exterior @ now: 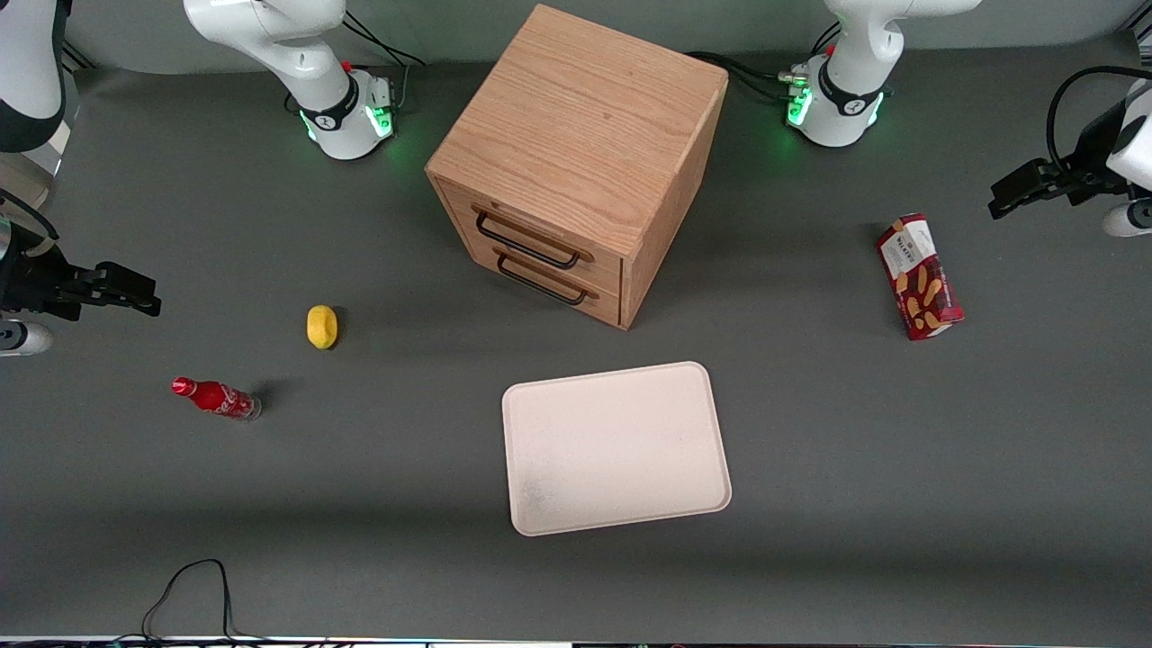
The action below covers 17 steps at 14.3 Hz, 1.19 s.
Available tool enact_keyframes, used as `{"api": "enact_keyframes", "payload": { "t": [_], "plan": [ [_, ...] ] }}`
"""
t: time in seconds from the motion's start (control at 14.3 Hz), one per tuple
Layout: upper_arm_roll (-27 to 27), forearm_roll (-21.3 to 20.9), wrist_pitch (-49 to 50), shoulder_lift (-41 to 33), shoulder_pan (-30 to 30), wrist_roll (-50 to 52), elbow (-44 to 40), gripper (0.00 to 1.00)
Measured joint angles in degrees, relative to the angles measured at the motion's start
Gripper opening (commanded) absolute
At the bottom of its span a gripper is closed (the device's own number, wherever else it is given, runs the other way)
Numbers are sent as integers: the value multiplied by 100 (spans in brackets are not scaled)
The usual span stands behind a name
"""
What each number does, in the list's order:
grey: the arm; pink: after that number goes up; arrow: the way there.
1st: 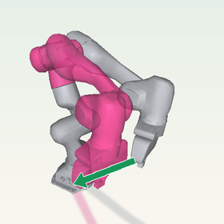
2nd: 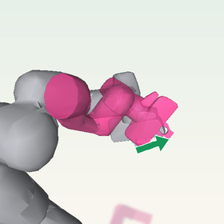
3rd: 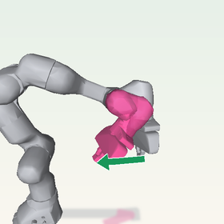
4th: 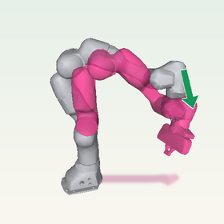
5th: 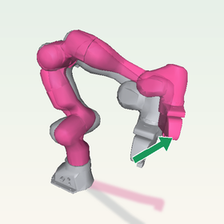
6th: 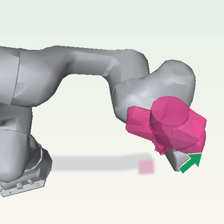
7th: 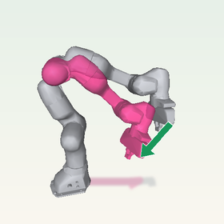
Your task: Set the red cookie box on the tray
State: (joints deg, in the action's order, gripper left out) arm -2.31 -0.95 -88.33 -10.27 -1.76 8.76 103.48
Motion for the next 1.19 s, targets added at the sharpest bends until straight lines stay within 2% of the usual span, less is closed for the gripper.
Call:
{"api": "enact_keyframes", "payload": {
  "t": [1.19],
  "plan": [
    [36, 0, 101, 19, 32, -2, -5, 100]
  ]
}}
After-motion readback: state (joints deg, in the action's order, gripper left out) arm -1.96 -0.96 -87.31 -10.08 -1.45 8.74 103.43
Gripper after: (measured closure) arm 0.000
